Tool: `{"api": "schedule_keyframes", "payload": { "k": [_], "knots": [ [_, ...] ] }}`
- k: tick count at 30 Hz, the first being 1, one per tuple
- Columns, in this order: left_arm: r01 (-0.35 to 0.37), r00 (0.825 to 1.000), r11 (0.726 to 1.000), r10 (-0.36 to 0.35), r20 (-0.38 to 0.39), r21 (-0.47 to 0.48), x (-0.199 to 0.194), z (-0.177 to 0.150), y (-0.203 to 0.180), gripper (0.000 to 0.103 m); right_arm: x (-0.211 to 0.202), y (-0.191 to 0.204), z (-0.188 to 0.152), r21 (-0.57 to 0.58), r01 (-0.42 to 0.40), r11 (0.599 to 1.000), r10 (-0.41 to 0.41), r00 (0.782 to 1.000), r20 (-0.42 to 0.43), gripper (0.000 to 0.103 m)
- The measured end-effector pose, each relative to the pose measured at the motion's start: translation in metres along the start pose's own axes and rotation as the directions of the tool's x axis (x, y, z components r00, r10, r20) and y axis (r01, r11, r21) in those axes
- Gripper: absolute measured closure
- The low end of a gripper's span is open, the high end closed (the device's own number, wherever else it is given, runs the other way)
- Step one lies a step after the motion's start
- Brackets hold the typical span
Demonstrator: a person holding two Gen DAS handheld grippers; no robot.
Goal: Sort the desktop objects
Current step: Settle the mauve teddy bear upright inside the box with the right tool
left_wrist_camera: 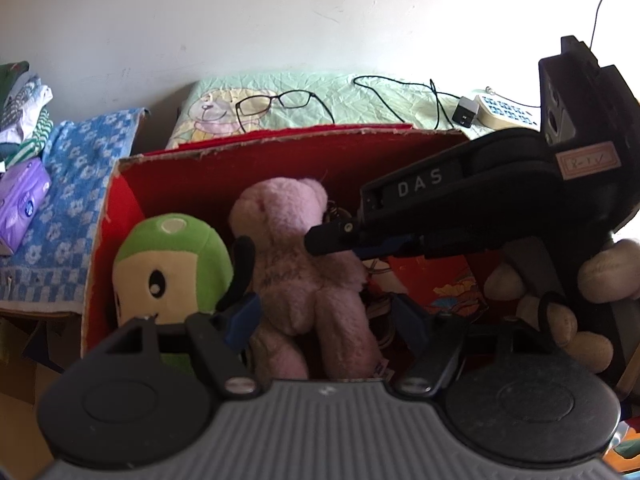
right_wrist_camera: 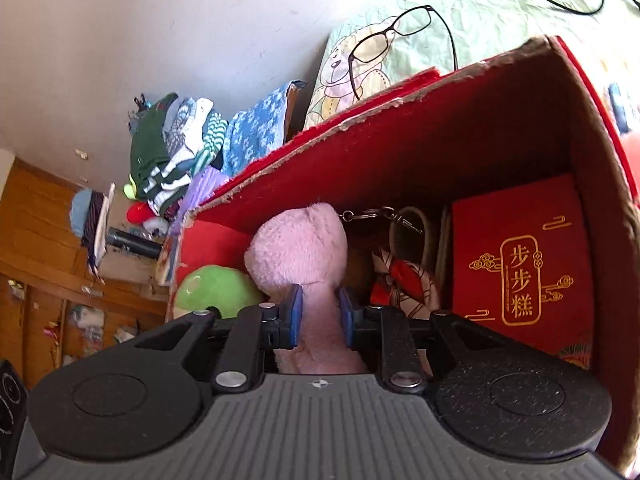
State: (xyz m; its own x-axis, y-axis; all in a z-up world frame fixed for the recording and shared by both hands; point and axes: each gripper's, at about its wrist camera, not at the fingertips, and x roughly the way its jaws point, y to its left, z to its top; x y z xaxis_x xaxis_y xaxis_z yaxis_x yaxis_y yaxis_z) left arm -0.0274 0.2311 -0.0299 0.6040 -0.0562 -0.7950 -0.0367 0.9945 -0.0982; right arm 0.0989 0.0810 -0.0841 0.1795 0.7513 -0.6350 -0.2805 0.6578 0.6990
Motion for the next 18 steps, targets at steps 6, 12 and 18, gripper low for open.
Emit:
{"api": "schedule_keyframes", "payload": {
  "k": [6, 12, 18],
  "knots": [
    [-0.004, 1.0, 1.0, 0.004, -0.009, -0.002, 0.006, 0.0, -0.001, 0.028, -0.002, -0.003, -0.001, -0.005, 0.003, 1.0, -0.003, 1.0, 0.004, 0.075],
    [-0.016, 1.0, 1.0, 0.017, -0.007, 0.018, 0.01, -0.001, -0.003, 0.028, -0.007, 0.0, -0.002, -0.037, 0.027, 0.999, -0.026, 0.999, 0.024, 0.074],
    [-0.025, 1.0, 0.999, 0.025, -0.009, 0.029, 0.013, -0.001, -0.003, 0.027, -0.008, -0.005, -0.003, -0.018, 0.031, 0.999, -0.031, 0.999, 0.036, 0.074]
  ]
}}
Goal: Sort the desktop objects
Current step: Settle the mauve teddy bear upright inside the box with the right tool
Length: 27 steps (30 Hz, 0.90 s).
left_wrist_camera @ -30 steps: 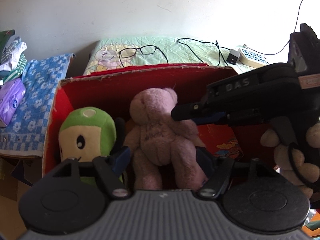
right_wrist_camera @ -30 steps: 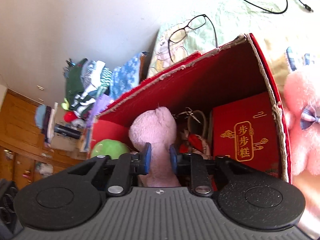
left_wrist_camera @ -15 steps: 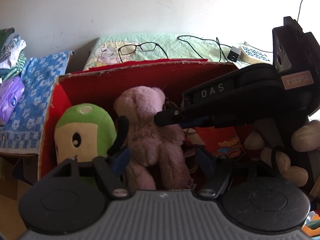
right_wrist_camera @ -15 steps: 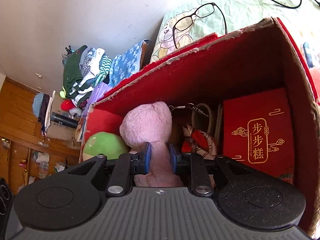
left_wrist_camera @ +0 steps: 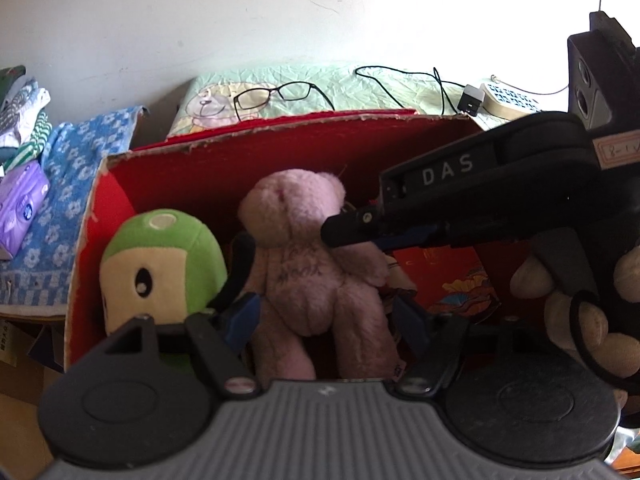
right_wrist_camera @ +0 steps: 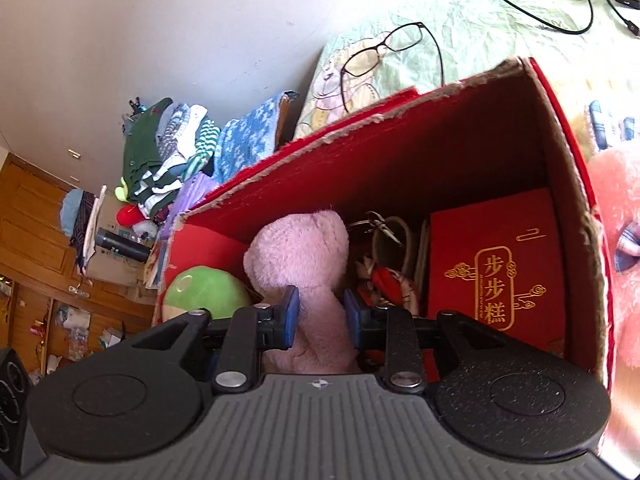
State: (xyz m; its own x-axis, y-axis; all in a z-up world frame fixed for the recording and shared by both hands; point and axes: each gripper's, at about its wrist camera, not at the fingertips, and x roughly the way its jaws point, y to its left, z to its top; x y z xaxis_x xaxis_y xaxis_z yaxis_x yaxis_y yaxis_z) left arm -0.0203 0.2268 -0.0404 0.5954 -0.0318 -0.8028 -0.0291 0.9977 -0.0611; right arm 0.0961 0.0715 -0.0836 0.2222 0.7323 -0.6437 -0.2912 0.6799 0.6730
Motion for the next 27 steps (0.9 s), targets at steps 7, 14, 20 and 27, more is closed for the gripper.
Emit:
{"api": "schedule_keyframes", "payload": {
  "k": [7, 14, 20, 27],
  "knots": [
    [-0.019, 1.0, 1.0, 0.019, -0.011, 0.001, 0.002, 0.001, -0.004, 0.023, 0.005, 0.0, -0.001, -0.008, -0.019, 1.0, 0.019, 1.0, -0.01, 0.077],
    [-0.024, 1.0, 1.0, 0.023, -0.017, -0.008, 0.003, 0.003, -0.005, 0.023, 0.004, 0.004, -0.004, -0.042, -0.01, 0.999, 0.01, 1.0, -0.002, 0.078],
    [-0.025, 0.999, 1.0, 0.025, -0.025, -0.019, 0.003, 0.005, -0.004, 0.023, 0.006, 0.01, -0.006, -0.117, 0.022, 0.993, -0.021, 1.0, 0.009, 0.077],
    [-0.033, 0.999, 0.999, 0.032, -0.039, -0.019, 0.003, 0.005, -0.006, 0.022, 0.008, 0.011, -0.007, -0.13, 0.03, 0.991, -0.028, 1.0, 0.012, 0.077]
  ]
}}
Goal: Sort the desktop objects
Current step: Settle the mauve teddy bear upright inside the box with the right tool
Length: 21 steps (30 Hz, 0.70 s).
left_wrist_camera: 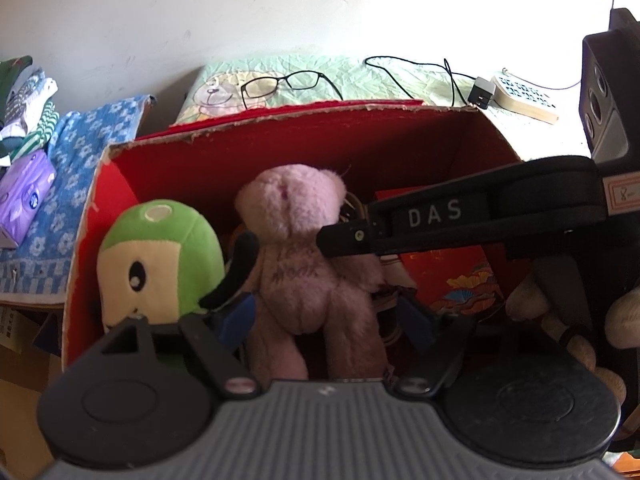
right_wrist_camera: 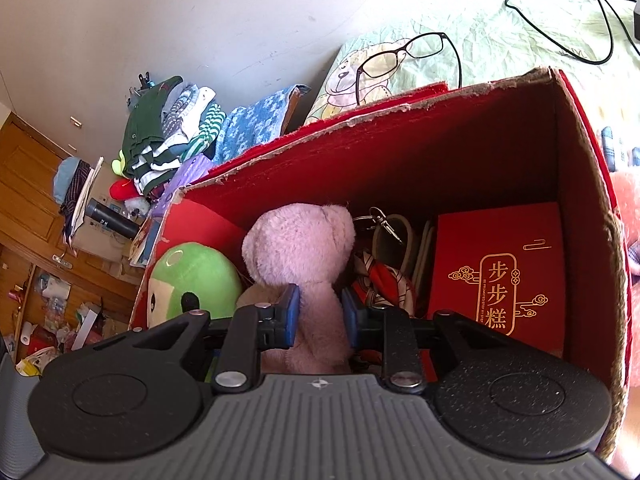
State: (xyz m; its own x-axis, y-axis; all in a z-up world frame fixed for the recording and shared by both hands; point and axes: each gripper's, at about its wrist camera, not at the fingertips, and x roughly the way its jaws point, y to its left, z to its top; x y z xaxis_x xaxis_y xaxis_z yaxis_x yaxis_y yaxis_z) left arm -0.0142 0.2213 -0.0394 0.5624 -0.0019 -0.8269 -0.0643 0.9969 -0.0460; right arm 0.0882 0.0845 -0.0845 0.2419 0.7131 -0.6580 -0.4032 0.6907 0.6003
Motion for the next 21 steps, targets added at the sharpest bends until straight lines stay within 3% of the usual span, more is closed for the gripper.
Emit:
{"api": "schedule_keyframes", "payload": {
  "k": [21],
  "knots": [
    [0.015, 1.0, 1.0, -0.015, -0.021, 0.003, 0.0006, 0.0014, -0.0023, 0.015, -0.0008, 0.0006, -0.0003, 0.017, 0.025, 1.0, -0.025, 1.0, -0.016, 0.073]
  ]
}}
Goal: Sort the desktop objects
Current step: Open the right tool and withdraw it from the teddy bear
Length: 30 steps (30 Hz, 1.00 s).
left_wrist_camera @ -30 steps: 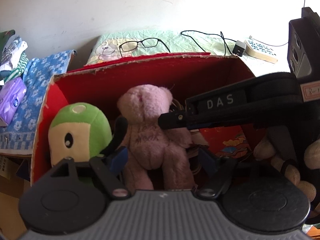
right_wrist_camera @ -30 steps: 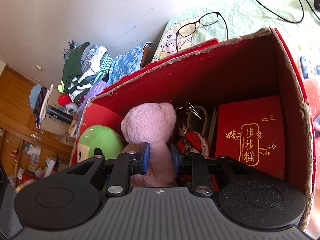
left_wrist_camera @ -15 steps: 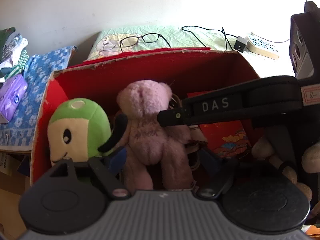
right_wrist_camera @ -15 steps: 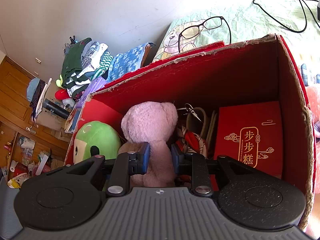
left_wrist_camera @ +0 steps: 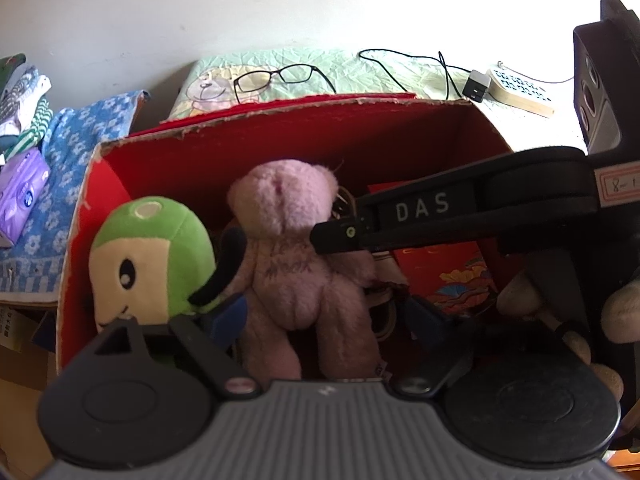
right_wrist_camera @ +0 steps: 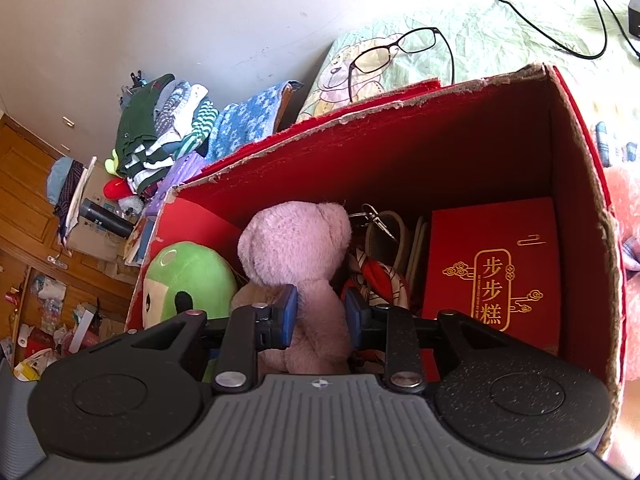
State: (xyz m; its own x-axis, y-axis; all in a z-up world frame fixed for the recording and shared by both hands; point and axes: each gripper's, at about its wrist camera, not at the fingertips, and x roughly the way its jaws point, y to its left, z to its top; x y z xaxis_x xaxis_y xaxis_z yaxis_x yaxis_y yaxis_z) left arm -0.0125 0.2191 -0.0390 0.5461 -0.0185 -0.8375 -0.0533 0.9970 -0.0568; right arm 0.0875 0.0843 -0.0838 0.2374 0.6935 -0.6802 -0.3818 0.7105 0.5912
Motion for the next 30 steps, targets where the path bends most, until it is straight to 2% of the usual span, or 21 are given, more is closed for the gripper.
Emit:
{"api": "schedule_keyframes", "payload": {
  "k": [5, 8, 19, 30],
  "knots": [
    [-0.001, 1.0, 1.0, 0.001, 0.01, 0.002, -0.003, 0.0, -0.001, 0.013, -0.008, -0.002, -0.004, 0.04, 0.015, 0.999, -0.016, 1.0, 0.019, 0.071],
    [-0.006, 0.999, 1.0, 0.006, 0.033, 0.014, -0.008, -0.001, -0.003, 0.008, -0.013, -0.001, -0.006, 0.039, 0.022, 0.999, -0.023, 0.999, 0.031, 0.07],
    [0.011, 0.996, 0.999, -0.014, 0.084, 0.037, -0.029, -0.001, -0.012, 0.008, -0.039, 0.007, -0.017, 0.032, 0.047, 0.998, -0.05, 0.992, 0.116, 0.07],
    [0.034, 0.993, 0.996, -0.043, 0.106, 0.087, -0.04, -0.006, -0.028, 0.008, -0.072, 0.016, -0.035, 0.028, 0.086, 0.996, -0.09, 0.973, 0.214, 0.07]
  ]
}}
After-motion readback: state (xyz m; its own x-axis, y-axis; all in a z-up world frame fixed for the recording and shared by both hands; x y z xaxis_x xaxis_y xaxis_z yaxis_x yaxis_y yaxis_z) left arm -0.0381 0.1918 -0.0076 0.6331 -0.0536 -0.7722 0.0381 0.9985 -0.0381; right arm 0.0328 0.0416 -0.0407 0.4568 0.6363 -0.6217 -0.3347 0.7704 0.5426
